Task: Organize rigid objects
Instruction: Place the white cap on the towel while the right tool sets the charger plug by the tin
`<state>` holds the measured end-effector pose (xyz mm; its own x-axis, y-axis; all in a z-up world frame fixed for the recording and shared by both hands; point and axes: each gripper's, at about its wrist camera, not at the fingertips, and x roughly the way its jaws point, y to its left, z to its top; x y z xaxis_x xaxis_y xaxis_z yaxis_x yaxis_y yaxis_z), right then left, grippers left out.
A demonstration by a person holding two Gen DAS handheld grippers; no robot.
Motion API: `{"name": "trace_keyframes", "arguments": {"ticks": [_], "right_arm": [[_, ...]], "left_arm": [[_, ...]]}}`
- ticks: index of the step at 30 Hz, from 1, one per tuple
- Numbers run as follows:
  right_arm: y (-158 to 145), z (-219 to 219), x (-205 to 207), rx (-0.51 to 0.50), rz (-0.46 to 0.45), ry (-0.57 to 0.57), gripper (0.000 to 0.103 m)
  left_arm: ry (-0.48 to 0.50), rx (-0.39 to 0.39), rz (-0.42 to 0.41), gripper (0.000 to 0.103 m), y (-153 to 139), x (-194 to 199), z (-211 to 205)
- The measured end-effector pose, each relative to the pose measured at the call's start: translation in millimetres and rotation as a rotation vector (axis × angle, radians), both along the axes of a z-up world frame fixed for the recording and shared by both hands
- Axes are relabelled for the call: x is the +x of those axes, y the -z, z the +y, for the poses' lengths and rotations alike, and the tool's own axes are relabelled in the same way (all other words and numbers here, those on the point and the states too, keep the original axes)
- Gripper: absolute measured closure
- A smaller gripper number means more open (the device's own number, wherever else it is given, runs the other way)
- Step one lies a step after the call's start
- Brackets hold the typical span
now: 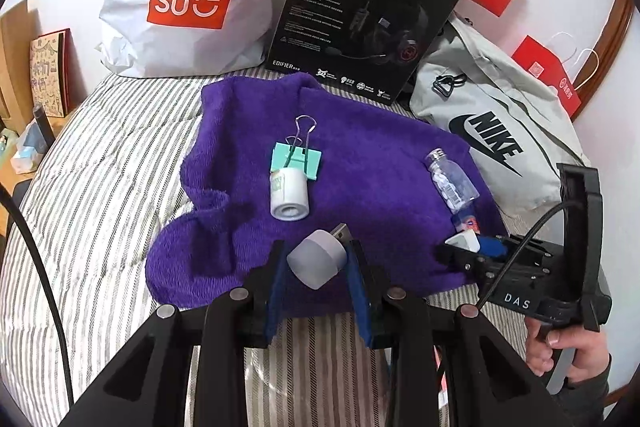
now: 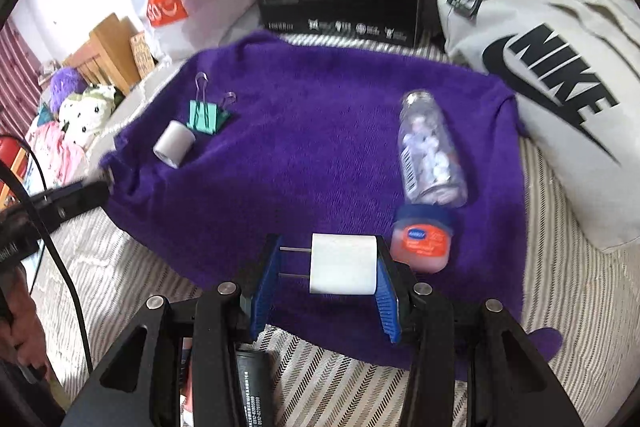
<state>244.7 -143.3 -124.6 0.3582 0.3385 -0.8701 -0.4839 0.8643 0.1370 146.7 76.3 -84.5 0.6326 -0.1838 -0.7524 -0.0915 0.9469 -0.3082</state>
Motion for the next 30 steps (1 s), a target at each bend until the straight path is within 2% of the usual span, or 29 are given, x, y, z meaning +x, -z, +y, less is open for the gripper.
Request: {"name": "trace_keyframes", "arguments": {"ticks": [5,12,19,21,30], "right_arm": [[9,2,4,-0.015,0.021,0.011,0.059],[10,6,5,-0.035,0.007,0.0,0.058],[9,5,7,-0.041,0.029,-0.027,0.055],[8,3,8,-0.048,0.035,-0.023,0.051],[-5,-12,-2,-0.031,0.022,-0.017,0.049]], "left_arm": [[-0.001,0.014,0.015,0.075,5,10,1],[0.005,0.006,0.037,0.075,11,26,3],[0.019,0.063,0.106,0.075,25,43,-2],[0.015,0.079,0.124,0.075,29,44,-2],[0.037,0.23,0.166,0.074,34,52,-19]]}}
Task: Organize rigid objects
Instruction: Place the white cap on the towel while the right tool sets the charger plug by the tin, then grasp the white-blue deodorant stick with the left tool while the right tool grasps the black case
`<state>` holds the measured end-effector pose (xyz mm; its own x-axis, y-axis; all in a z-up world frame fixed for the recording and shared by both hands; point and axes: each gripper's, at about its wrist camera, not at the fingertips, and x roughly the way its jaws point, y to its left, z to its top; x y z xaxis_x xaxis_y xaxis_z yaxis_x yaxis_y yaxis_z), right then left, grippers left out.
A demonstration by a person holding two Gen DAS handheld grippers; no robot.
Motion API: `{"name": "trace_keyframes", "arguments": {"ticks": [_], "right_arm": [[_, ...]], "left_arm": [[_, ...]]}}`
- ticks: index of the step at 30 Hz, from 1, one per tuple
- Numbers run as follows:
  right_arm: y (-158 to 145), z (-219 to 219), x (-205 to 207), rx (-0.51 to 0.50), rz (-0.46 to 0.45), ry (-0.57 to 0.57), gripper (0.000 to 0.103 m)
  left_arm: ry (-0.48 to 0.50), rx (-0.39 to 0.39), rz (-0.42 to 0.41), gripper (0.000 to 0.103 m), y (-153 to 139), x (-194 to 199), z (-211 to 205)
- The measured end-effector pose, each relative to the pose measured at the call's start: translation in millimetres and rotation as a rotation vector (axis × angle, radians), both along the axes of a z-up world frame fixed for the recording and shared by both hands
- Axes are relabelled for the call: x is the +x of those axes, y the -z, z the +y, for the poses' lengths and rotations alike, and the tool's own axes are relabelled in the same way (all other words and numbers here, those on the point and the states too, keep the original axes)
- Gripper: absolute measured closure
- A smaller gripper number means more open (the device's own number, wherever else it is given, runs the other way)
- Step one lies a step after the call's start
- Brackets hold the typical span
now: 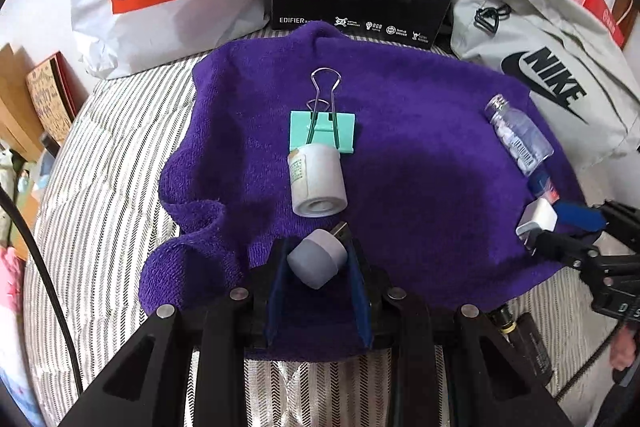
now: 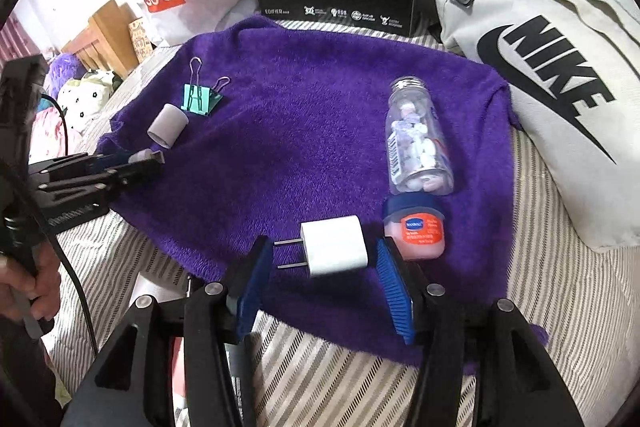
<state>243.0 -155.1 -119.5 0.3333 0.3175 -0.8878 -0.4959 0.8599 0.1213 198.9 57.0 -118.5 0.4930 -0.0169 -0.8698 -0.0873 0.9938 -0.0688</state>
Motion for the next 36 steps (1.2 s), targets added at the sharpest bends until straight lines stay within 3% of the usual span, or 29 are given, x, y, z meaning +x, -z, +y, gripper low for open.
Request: {"name": "trace_keyframes", "arguments": {"ticks": [6,9,11,14,17,22,26,32,36], "right_arm": [[0,-7,-1,0.017,0.009,0.021,0.047],[-1,-10,-3,0.021,0.007,0.029,0.047],[-4,-13,-5,0.029,0.003,0.033,0.047],[-12,-19,-12,0.035,-0.011,0.039,0.047],[-20,-27,-20,0.042,-0.029,0.049,0.047],[-29,-47,-36,0.073,-0.045,0.084,0.046],[-29,-62,-51,0.086,-0.046,0.122,0.046],[-26,-88,-69,0.115,-0.028,0.204,0.046],[-28,-99,-82,0.124,-0.025,0.235,0.046]], "left_arm": [[0.002,0.022,0.031,0.073,2,3,-2],[0.001,0.005,0.048,0.067,3,3,0],[0.02,-0.011,0.062,0.053,5,3,-1],[-0.007,0.022,0.073,0.044,3,0,-2],[-0.027,-0.024,0.051,0.043,-6,-10,1],[-0.014,0.002,0.001,0.04,-26,-38,-11],[0.017,-0.048,-0.022,0.04,-36,-60,-30],[0.076,-0.117,0.001,0.04,-26,-77,-65],[0.088,-0.101,0.049,0.04,-10,-80,-79]]}}
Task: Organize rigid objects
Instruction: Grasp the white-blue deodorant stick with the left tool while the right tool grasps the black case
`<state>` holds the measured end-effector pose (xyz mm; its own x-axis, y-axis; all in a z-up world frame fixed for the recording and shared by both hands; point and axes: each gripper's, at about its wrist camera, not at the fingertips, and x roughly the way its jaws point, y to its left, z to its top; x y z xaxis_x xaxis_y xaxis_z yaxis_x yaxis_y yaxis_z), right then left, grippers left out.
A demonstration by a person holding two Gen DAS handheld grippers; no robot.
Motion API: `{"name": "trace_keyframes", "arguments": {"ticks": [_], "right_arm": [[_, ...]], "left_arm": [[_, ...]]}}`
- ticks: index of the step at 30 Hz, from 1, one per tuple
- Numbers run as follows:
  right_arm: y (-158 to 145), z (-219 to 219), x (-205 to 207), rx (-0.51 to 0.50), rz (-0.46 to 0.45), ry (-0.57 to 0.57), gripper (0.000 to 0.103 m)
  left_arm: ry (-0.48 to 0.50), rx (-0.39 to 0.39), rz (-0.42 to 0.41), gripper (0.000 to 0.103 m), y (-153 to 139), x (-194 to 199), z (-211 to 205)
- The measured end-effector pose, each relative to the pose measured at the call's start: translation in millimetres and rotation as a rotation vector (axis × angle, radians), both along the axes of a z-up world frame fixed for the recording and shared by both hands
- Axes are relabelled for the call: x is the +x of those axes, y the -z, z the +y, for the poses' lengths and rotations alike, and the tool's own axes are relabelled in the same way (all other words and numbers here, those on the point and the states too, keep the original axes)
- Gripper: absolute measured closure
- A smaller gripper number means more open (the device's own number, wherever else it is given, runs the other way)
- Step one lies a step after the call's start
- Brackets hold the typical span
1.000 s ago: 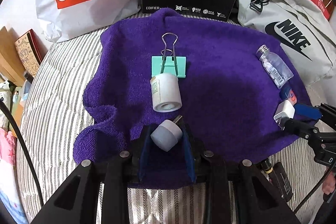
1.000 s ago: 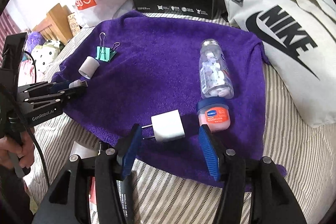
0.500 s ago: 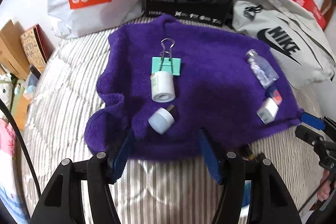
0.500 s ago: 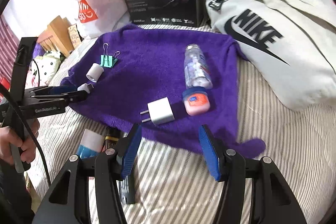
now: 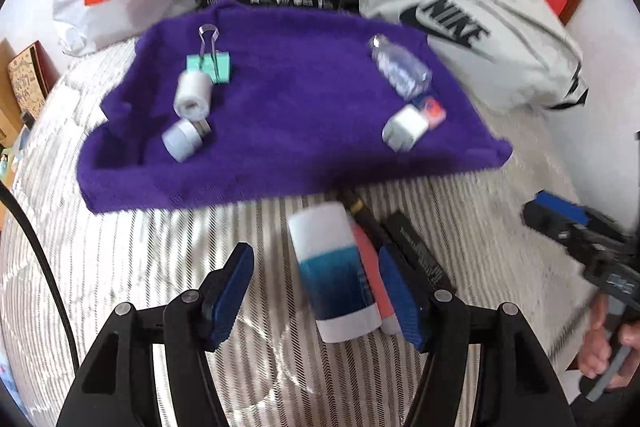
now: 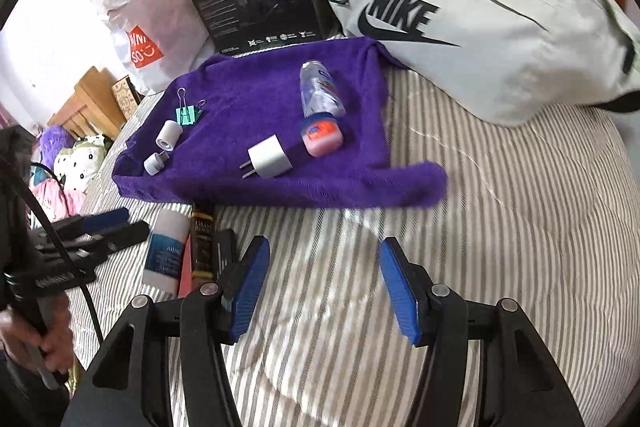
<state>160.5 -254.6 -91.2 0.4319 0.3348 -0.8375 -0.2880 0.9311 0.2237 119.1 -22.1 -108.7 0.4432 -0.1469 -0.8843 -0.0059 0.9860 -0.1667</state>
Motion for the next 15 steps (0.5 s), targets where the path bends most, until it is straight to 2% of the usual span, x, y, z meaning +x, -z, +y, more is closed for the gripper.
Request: {"name": "trace_keyframes", "arguments": {"ticks": [3,7,15], "right_arm": [[-3,-4,-12,-0.003,-0.003,0.004,0.046],[-5,-1,-23,-0.021,-0.008,-0.013,0.046],[2,16,-32,-0.016,-0.006,-0.07,0.046]], "left_arm": [[0.005,0.029,0.024,0.037,12,-1,-2],[-0.001,0.024,0.028,0.037,16,-7,7],[0.004,0.074,-0.007,0.039,15,-4,14]]}}
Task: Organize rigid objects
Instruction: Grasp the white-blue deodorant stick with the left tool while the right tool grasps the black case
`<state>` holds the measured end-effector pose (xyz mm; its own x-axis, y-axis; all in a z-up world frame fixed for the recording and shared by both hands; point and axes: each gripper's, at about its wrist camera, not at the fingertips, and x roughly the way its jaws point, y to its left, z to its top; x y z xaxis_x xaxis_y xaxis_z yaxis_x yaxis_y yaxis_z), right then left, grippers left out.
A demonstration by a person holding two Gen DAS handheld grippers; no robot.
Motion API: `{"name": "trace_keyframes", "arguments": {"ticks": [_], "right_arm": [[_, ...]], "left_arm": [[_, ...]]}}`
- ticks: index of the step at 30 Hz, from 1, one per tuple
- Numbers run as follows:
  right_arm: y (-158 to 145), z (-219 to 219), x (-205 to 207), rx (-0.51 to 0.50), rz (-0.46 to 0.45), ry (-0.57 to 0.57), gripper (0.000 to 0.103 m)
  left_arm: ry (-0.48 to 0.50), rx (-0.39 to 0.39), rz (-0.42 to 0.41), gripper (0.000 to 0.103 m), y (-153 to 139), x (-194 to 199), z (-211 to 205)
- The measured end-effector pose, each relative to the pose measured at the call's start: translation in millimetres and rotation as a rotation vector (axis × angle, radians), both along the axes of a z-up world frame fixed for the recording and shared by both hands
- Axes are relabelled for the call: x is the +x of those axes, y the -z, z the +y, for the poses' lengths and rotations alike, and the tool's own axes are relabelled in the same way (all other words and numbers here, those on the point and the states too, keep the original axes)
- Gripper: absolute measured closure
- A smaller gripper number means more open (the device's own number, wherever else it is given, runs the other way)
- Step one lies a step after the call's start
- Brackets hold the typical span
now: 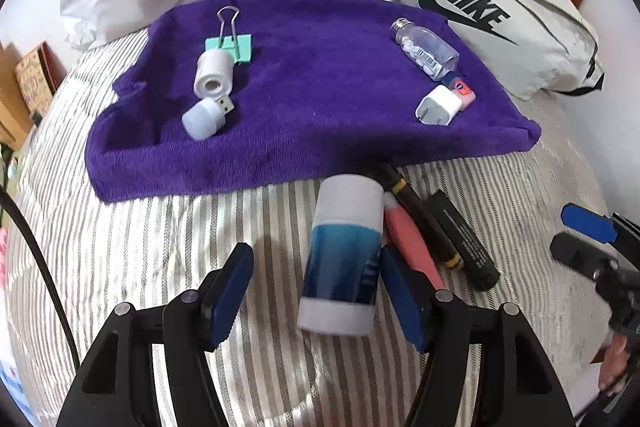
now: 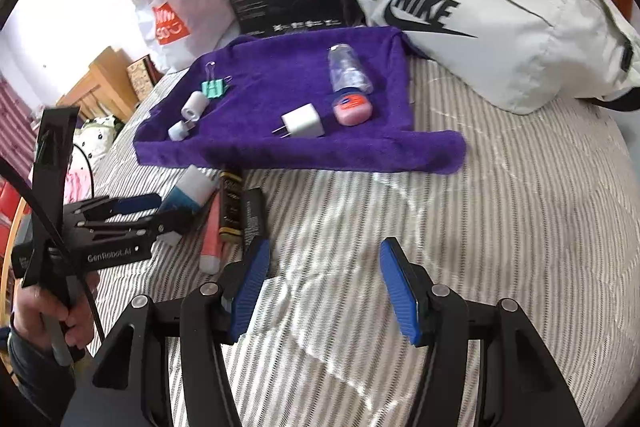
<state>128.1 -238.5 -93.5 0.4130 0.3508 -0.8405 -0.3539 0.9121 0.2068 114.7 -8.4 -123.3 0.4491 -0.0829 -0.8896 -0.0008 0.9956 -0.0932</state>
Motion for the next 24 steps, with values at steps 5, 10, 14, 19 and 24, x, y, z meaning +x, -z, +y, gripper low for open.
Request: {"name": "trace_keyframes", "arguments": {"ticks": [5,10,14,19,24], "right_arm": [[11,24,-2,-0.02,0.006,-0.069,0.046],[21,47,0,-0.045,0.008,-0.138,0.046],[28,60,-2,-0.075,0.005,-0.2,0.047],[36,65,4,-0.127,-0.015,-0.22,0.055],[43,68,6,-0.112,-0.015,-0.257,0.067]], "left_arm": [[0.056,0.004,-0.024,0.068,4,7,-10],[0.057,-0.029,-0.038,0.068,5,6,-6],[0.054,-0.039,-0.034,0.068,6,6,-5],[0.061,-0.015,-0.038,0.067,6,5,-9],[0.06,-0.03,-0.043,0.068,6,4,-7]]}}
